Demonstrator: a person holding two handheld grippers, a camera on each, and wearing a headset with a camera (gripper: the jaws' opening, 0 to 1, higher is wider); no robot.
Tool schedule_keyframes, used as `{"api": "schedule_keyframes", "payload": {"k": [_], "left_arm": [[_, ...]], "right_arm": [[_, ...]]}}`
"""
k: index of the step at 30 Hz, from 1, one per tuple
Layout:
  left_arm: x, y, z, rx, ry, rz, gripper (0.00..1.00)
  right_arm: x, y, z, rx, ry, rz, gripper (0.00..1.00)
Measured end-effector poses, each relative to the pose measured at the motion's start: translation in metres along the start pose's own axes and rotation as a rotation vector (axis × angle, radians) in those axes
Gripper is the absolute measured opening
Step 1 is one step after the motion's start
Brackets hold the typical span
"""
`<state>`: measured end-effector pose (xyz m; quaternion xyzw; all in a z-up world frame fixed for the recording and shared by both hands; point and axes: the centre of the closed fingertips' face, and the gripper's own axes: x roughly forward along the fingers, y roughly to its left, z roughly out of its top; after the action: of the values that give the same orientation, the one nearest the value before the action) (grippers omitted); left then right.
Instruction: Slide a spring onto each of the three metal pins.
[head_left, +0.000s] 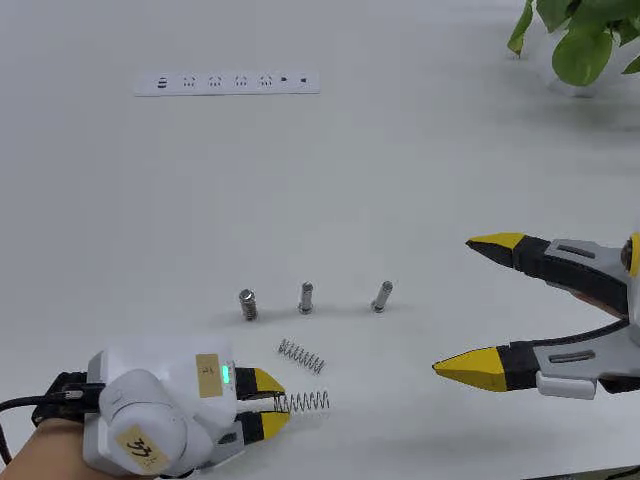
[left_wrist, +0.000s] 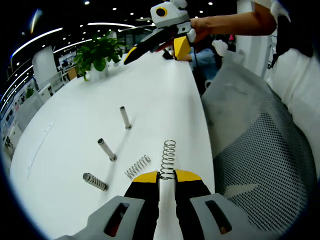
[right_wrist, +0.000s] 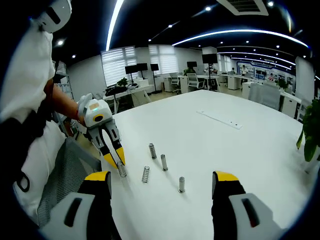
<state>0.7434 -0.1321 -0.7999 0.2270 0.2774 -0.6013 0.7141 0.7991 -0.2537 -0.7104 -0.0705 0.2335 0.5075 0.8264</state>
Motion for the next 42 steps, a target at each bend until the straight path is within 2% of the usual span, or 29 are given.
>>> {"api": "schedule_keyframes", "payload": {"k": [1,10,15,18,20,22,24,29,33,34,38,42], "left_arm": [[-0.003,0.0,0.006,-0.015,-0.027,0.005,0.1],[-0.022,0.013,0.044,-0.094,-0.18,0.042,0.1],[-0.033,0.021,0.068,-0.147,-0.283,0.061,0.1],[-0.041,0.028,0.082,-0.19,-0.348,0.075,0.1],[-0.046,0.032,0.091,-0.212,-0.388,0.085,0.1],[-0.052,0.037,0.101,-0.247,-0.435,0.088,0.1],[-0.055,0.04,0.108,-0.266,-0.469,0.089,0.1],[-0.06,0.045,0.121,-0.293,-0.529,0.098,0.1],[-0.062,0.047,0.128,-0.309,-0.557,0.099,0.1],[-0.062,0.047,0.13,-0.317,-0.569,0.097,0.1],[-0.063,0.049,0.135,-0.328,-0.592,0.097,0.1],[-0.062,0.05,0.138,-0.336,-0.607,0.094,0.1]], "right_arm": [[0.0,0.001,0.004,-0.003,-0.002,0.004,0.84],[0.005,0.012,0.031,-0.025,-0.025,0.034,0.83],[0.012,0.022,0.049,-0.016,-0.065,0.056,0.79],[0.018,0.026,0.062,0.045,-0.103,0.064,0.74],[0.021,0.032,0.074,0.072,-0.154,0.077,0.68],[0.025,0.035,0.086,0.143,-0.214,0.087,0.63],[0.028,0.037,0.091,0.179,-0.245,0.098,0.57],[0.035,0.038,0.096,0.271,-0.297,0.108,0.41],[0.035,0.037,0.1,0.33,-0.325,0.12,0.29],[0.036,0.036,0.102,0.366,-0.337,0.12,0.27],[0.036,0.036,0.102,0.37,-0.337,0.123,0.25],[0.037,0.038,0.104,0.409,-0.355,0.142,0.2]]}}
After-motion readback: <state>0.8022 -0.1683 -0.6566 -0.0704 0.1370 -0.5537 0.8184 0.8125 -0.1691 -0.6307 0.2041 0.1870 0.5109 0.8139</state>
